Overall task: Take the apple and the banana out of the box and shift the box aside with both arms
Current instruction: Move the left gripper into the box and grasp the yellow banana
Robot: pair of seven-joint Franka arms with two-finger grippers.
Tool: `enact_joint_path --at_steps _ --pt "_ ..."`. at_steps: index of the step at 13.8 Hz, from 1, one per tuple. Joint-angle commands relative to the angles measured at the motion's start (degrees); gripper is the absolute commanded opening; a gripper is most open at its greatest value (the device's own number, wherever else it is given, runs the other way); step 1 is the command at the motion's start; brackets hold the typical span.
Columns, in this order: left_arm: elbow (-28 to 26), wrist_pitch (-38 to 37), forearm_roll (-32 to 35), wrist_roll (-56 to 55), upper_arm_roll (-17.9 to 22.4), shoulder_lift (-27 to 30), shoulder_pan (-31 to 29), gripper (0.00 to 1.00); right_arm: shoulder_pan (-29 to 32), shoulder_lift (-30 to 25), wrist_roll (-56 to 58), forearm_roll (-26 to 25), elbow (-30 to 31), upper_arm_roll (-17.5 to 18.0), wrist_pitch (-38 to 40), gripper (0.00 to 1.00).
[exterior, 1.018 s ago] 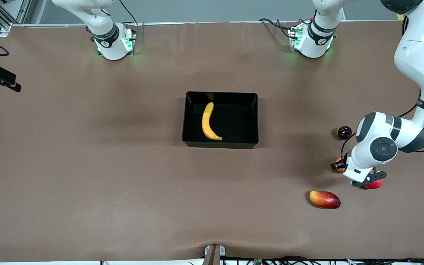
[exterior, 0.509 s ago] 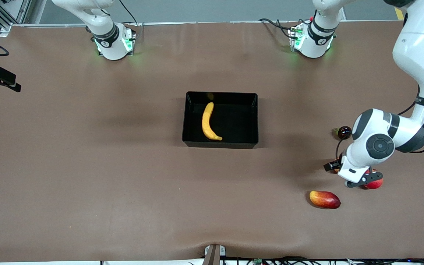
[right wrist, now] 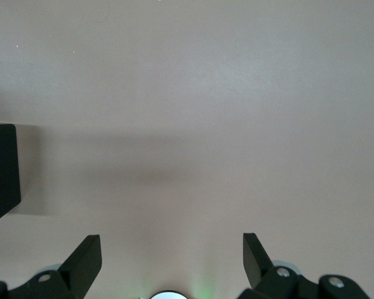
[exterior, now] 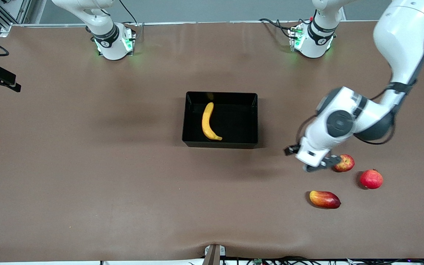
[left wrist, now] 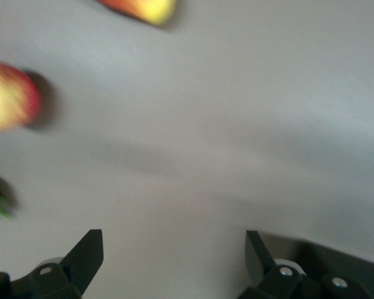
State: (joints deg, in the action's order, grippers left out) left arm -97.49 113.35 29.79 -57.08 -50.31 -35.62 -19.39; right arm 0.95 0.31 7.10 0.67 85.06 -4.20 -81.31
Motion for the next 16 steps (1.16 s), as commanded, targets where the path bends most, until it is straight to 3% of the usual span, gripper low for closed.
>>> enact_joint_path --at_steps 1,4,7,10,14,16 --pt "1.50 -1.99 -0.61 -11.52 -0.31 0.65 9.24 1.00 1.51 0.30 0.81 0.56 -0.77 0.95 0.10 1.00" --pt "3.96 -1.82 0.09 -20.60 0.12 -2.33 18.83 1.00 1.51 0.30 0.81 0.56 -0.77 0.95 0.10 1.00" --pt "4.77 -0.25 0.00 -21.67 0.30 -5.15 24.82 1.00 1.51 0.48 0.81 0.56 -0.77 0.95 0.10 1.00" --pt "4.50 8.52 0.27 -20.88 3.37 -8.22 28.25 1.00 1.60 0.57 0.72 0.56 -0.77 0.95 0.10 1.00" --pt "4.76 16.88 0.01 -20.62 15.21 -9.90 39.57 1.00 1.60 0.48 0.72 0.48 -0.77 0.95 0.10 1.00" --pt "6.42 18.48 -0.35 -20.70 18.57 -11.65 43.37 1.00 1.60 0.57 0.81 0.56 -0.77 0.95 0.10 1.00"
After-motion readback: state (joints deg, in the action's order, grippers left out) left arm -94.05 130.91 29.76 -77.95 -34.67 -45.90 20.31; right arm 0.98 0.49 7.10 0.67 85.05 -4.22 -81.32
